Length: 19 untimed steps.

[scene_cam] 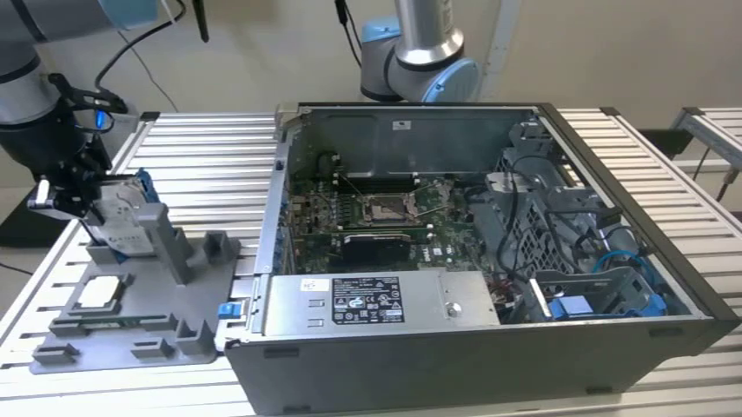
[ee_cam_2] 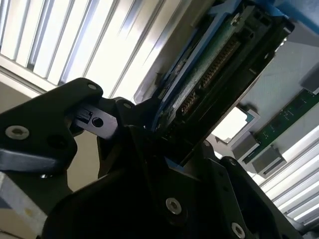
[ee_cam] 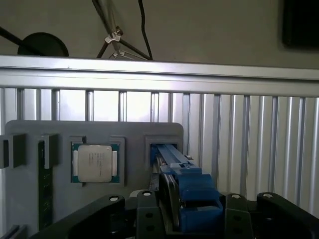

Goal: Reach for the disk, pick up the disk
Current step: 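Pick up the disk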

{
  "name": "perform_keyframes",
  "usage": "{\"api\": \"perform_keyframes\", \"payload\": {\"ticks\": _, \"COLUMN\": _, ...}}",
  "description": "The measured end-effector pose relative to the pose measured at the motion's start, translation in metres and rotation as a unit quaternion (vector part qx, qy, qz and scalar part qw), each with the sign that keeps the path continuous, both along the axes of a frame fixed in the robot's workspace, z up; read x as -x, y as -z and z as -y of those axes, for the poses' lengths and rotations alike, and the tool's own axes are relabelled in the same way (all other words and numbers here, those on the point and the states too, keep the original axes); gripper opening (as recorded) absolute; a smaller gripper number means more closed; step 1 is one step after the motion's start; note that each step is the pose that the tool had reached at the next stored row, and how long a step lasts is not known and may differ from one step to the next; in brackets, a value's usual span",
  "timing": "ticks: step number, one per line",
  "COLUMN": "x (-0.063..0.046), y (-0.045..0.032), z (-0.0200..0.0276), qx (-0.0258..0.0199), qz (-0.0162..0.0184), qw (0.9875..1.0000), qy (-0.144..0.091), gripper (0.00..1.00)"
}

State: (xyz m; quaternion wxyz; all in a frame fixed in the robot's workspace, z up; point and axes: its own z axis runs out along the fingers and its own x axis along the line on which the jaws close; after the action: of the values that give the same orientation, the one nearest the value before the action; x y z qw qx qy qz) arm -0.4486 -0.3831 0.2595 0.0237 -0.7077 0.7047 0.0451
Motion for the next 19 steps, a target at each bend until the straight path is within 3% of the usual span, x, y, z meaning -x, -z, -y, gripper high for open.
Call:
{"api": "perform_keyframes", "payload": {"ticks": 1, "x": 0.0000, "y": 0.0000, "z": 0.0000, "qx": 0.0027, "qz": 0.0000, "qw": 1.0000, "qy": 0.000, "gripper": 1.00}}
{"api": "perform_keyframes", "payload": {"ticks": 3, "x": 0.0000, "y": -0.0001, "z": 0.0001, "qx": 0.0034, "qz": 0.0000, "qw": 1.0000, "qy": 0.000, "gripper": 1.00}}
{"api": "perform_keyframes", "payload": {"ticks": 4, "x": 0.0000, "y": 0.0000, "z": 0.0002, "qx": 0.0023, "qz": -0.0001, "qw": 1.0000, "qy": 0.000, "gripper": 1.00}}
{"api": "perform_keyframes", "payload": {"ticks": 5, "x": 0.0001, "y": 0.0000, "z": 0.0001, "qx": -0.0032, "qz": -0.0001, "qw": 1.0000, "qy": 0.000, "gripper": 1.00}}
{"api": "perform_keyframes", "payload": {"ticks": 6, "x": 0.0001, "y": 0.0000, "z": 0.0000, "qx": -0.0044, "qz": 0.0000, "qw": 1.0000, "qy": 0.000, "gripper": 1.00}}
{"api": "perform_keyframes", "payload": {"ticks": 7, "x": 0.0001, "y": 0.0000, "z": -0.0001, "qx": -0.0035, "qz": 0.0000, "qw": 1.0000, "qy": 0.000, "gripper": 1.00}}
{"api": "perform_keyframes", "payload": {"ticks": 9, "x": 0.0000, "y": 0.0000, "z": 0.0001, "qx": 0.0030, "qz": -0.0001, "qw": 1.0000, "qy": 0.000, "gripper": 1.00}}
{"api": "perform_keyframes", "payload": {"ticks": 10, "x": 0.0000, "y": 0.0000, "z": 0.0001, "qx": 0.0034, "qz": 0.0000, "qw": 1.0000, "qy": 0.000, "gripper": 1.00}}
{"api": "perform_keyframes", "payload": {"ticks": 13, "x": 0.0001, "y": -0.0001, "z": 0.0000, "qx": -0.0033, "qz": 0.0000, "qw": 1.0000, "qy": 0.000, "gripper": 1.00}}
{"api": "perform_keyframes", "payload": {"ticks": 19, "x": 0.0000, "y": 0.0000, "z": 0.0001, "qx": -0.0030, "qz": 0.0000, "qw": 1.0000, "qy": 0.000, "gripper": 1.00}}
